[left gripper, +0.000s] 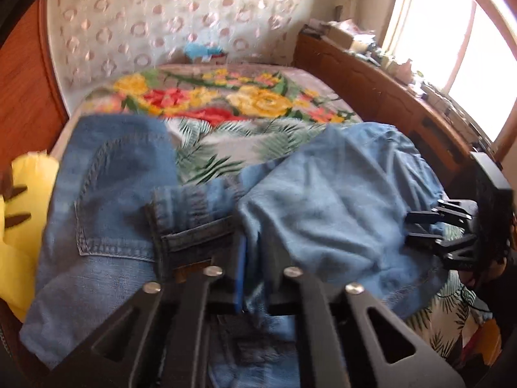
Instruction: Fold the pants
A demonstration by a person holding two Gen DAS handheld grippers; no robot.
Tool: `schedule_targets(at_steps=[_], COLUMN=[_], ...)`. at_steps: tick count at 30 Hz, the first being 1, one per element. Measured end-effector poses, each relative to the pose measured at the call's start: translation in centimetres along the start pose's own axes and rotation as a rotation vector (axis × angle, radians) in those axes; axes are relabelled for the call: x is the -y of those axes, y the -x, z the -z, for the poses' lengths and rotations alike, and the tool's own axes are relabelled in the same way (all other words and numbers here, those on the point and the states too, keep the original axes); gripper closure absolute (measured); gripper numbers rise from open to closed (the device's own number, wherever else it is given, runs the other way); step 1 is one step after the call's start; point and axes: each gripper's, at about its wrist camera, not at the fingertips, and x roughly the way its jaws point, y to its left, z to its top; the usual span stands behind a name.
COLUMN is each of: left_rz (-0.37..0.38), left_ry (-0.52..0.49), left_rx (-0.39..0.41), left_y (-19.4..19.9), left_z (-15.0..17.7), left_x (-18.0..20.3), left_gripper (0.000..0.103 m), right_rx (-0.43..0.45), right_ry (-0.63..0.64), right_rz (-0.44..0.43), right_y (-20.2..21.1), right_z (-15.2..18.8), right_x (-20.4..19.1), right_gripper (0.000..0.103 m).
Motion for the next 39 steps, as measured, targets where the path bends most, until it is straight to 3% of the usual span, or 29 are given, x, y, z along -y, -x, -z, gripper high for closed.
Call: schedule_targets(at_steps=[6, 8, 11, 18, 23, 29, 31, 39], left_rz=[0.111, 0.158, 0.164, 0.138, 0.126, 0.091, 0.049, -0.018], left_ry=[-0.082, -0.104, -0.137, -0.092, -0.096, -0.116, -0.123, -0.063], left_rx=[0.053, 0.044, 0.008, -0.064, -0.067, -0.009, 0.014, -0.008], left_y=[3.3, 3.3, 2.0, -0.4, -0.2, 2.8, 3.6, 2.0], left_z=[0.4, 1.1, 2.4, 4.1, 4.9, 4.8, 4.5, 2.7], left_x=[5.9, 8.5, 10.7, 10.1, 10.3, 10.0, 9.6, 5.1], left_gripper=[0.099, 0.099, 0.099, 0.098, 0.096, 0.078, 0.064, 0.062], right_rx=[0.046, 0.067, 0.093, 0.156, 0.163, 0.093, 0.07, -0.007], right_ry=[-0.01, -0.017, -0.026, -0.007, -0.001, -0.015, -0.009, 0.008], right_rz=[0.012, 0.017, 0.004, -0.024, -0.058, -0.094, -0.087, -0.048], right_y=[1.8, 2.6, 3.5, 4.6, 2.9, -1.4, -2.2, -4.1], right_z=[0.0, -0.1, -0.5, -2.3, -3.9, -5.0, -4.7, -3.4], right_x=[0.1, 0.2, 0.3, -0.5, -1.2, -0.3, -0.1, 0.7], right_gripper=[0.061, 0.061, 0.061, 0.061, 0.061, 0.061, 0.061, 0.061])
